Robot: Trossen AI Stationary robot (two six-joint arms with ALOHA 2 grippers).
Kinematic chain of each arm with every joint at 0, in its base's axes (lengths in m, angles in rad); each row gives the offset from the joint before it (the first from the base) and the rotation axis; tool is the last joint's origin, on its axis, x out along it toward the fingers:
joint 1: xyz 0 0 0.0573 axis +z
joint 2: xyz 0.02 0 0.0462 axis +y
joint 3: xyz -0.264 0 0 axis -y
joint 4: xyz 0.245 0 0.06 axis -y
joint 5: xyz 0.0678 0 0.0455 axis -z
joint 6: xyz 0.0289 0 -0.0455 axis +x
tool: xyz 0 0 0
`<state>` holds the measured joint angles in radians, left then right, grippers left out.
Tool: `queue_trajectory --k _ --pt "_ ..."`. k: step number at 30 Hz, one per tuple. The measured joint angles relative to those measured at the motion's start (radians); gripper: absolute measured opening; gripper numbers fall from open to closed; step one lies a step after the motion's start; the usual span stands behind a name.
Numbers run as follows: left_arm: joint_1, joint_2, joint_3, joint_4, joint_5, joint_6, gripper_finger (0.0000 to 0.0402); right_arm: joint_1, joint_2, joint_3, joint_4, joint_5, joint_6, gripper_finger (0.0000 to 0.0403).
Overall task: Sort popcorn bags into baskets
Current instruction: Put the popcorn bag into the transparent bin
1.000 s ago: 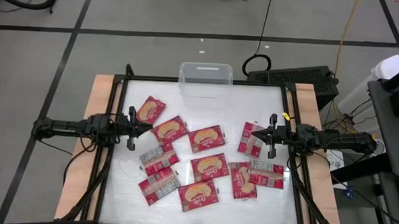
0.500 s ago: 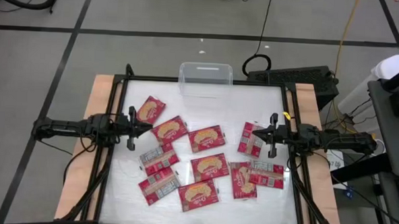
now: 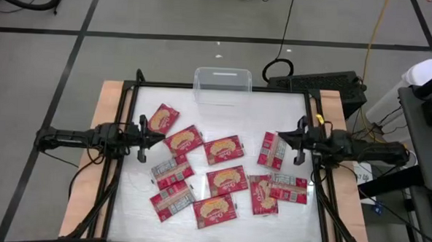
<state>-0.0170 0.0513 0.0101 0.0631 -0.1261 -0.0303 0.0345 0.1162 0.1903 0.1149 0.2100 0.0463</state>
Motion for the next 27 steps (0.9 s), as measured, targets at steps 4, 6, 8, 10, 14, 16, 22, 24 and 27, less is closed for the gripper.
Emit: queue_trajectory --k 4,6,8,10,14,16,22,24,27 --pt "0.000 0.000 0.000 0.000 0.000 0.000 0.0037 0.000 0.070 0.124 -0.018 0.000 -0.005 0.0000" --pt "0.000 0.000 0.000 0.000 0.000 0.000 0.0037 0.000 0.123 0.193 -0.057 0.000 -0.003 0.0000" --pt "0.000 0.000 0.000 0.000 0.000 0.000 0.0037 0.000 0.186 0.275 -0.112 0.001 -0.002 0.0000" --pt "0.000 0.000 0.000 0.000 0.001 0.000 0.0037 0.000 0.255 0.357 -0.165 0.007 -0.001 0.0000" --pt "0.000 0.000 0.000 0.000 0.002 0.000 0.0037 0.000 0.395 0.522 -0.298 0.025 -0.002 0.0000" --pt "0.000 0.000 0.000 0.000 0.001 0.000 0.0037 0.000 0.458 0.603 -0.369 0.024 -0.001 0.0000" --pt "0.000 0.000 0.000 0.000 0.001 0.000 0.0037 0.000 0.622 0.801 -0.607 0.025 0.028 0.0000" --pt "0.000 0.000 0.000 0.000 0.001 0.000 0.0037 0.000 0.664 0.838 -0.653 0.025 0.029 0.0000" --pt "0.000 0.000 0.000 0.000 0.001 0.000 0.0037 0.000 0.713 0.868 -0.695 0.025 0.047 0.0000"
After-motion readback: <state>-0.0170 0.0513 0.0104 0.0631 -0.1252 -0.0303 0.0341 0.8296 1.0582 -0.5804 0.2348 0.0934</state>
